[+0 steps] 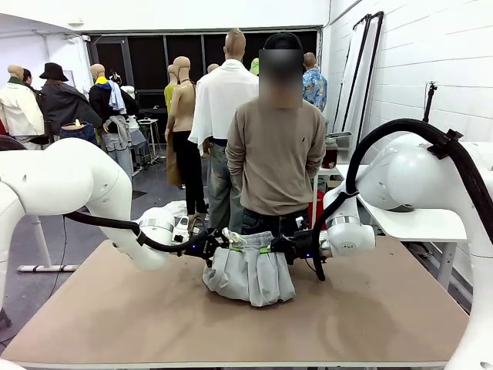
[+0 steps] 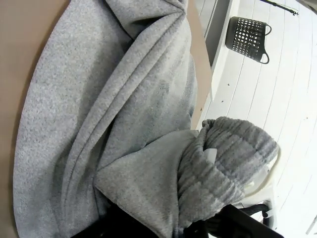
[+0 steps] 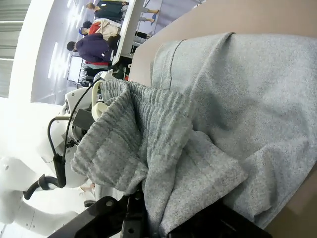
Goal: Fold the training pants.
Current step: Fold the Training pants in half.
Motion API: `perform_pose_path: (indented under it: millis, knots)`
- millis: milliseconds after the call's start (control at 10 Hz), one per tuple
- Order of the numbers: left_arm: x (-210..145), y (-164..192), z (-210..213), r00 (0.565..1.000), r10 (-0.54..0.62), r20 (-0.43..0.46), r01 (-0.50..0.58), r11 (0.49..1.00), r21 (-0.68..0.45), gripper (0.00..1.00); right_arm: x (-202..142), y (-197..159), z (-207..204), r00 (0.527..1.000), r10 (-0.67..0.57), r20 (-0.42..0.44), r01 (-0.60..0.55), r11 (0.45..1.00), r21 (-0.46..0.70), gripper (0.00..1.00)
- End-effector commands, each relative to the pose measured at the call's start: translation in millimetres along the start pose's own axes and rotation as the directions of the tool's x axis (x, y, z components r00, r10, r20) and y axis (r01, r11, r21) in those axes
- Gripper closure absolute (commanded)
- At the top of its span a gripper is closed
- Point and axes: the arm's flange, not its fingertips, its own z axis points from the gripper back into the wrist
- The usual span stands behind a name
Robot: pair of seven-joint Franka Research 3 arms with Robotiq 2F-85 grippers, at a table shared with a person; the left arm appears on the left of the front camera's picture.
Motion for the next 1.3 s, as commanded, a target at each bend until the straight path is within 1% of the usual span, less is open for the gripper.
perform_pose_path:
  millis: [0,100,200,600,700,1000,1200]
  knots:
    - [23,2,23,0.997,0.03,0.074,-0.035,0.998,0.059,1.0,14,-13,22,0.999,-0.024,0.027,0.026,0.996,-0.087,1.0]
    - [23,1,24,0.997,0.03,0.075,-0.034,0.998,0.057,1.0,15,-13,21,0.999,-0.027,0.031,0.03,0.995,-0.092,1.0]
    - [23,0,25,0.997,0.033,0.076,-0.038,0.998,0.053,0.81,16,-13,22,0.999,-0.032,0.033,0.036,0.995,-0.097,0.84]
    - [17,-3,36,0.995,0.037,0.097,-0.043,0.997,0.059,0.01,17,-6,35,0.999,-0.036,0.028,0.04,0.989,-0.14,0.05]
    - [14,-4,44,0.994,0.036,0.107,-0.042,0.998,0.054,0.0,18,-3,41,0.999,-0.031,0.038,0.036,0.988,-0.148,0.0]
    - [6,-2,66,0.989,0.034,0.145,-0.039,0.999,0.031,0.0,21,7,56,0.999,-0.015,0.049,0.023,0.986,-0.166,0.0]
    - [2,-3,80,0.985,0.023,0.171,-0.03,0.999,0.036,0.0,24,18,68,0.998,0.003,0.055,0.007,0.982,-0.188,0.0]
